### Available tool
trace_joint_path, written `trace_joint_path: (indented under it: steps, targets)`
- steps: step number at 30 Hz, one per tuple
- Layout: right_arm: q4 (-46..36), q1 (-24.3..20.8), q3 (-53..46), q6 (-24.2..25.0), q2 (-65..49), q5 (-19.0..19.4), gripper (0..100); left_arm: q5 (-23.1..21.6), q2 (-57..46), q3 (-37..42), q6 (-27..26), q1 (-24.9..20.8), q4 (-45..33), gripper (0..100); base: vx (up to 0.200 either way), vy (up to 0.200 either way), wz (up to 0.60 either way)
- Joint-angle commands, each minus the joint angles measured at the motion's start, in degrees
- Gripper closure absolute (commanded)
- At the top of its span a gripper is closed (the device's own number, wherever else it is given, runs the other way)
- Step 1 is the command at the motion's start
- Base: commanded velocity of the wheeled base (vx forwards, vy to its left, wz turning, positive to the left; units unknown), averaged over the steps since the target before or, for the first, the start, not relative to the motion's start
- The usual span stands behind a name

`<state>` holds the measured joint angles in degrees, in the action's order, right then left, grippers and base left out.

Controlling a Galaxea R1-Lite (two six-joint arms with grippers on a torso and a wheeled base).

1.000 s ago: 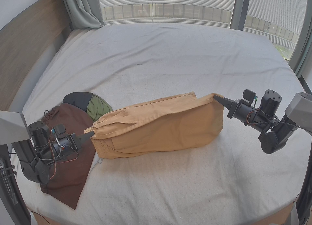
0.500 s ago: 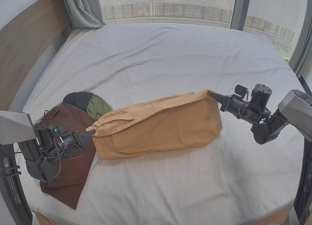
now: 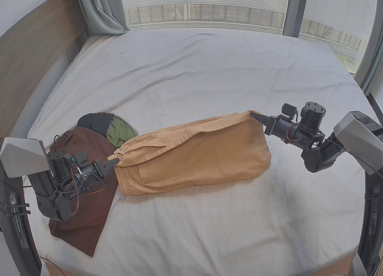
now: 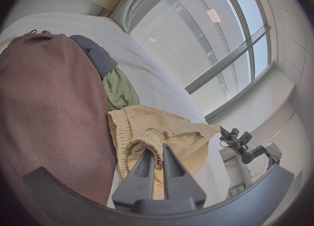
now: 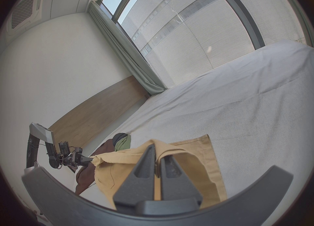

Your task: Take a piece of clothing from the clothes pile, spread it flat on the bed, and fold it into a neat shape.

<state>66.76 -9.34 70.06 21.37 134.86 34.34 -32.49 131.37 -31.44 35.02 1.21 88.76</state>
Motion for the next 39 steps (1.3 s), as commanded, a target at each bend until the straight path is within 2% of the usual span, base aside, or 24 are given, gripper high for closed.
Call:
trace_joint_path:
  steps: [1,4,6,8,22,28,29,39]
  targets:
    - [0.0,0.0,1.3,0.0,1.4,0.0,0,0.8,0.6,-1.2,0.1,0.1,0.0,0,0.0,0.0,0.0]
    - [-0.9,-0.2,2.5,0.2,1.9,-0.8,0,1.3,0.9,-2.7,1.5,0.4,0.0,0,0.0,0.0,0.0]
    - [-0.9,-0.5,3.9,0.3,2.3,-4.7,0,1.6,0.5,-3.3,2.9,0.7,0.0,0,0.0,0.0,0.0]
    - [-1.1,-0.7,4.1,0.7,2.5,-5.6,0,2.1,0.1,-3.5,2.9,1.0,0.0,0,0.0,0.0,0.0]
    - [-1.4,-1.3,-6.3,0.8,-4.7,-5.6,0,2.2,-3.6,-1.9,3.1,0.6,0.0,0,0.0,0.0,0.0]
    - [-0.9,-1.1,-15.5,0.8,-9.9,-5.6,0,0.4,-6.5,1.2,3.1,-0.3,0.0,0,0.0,0.0,0.0]
    - [-0.7,-1.2,-19.3,0.8,-11.8,-5.4,0,-0.7,-7.3,2.0,2.8,-0.5,0.0,0,0.0,0.0,0.0]
    - [4.7,-1.3,-31.7,0.9,-16.0,-5.3,0,-1.0,-11.0,3.9,2.4,-1.6,0.0,0,0.0,0.0,0.0]
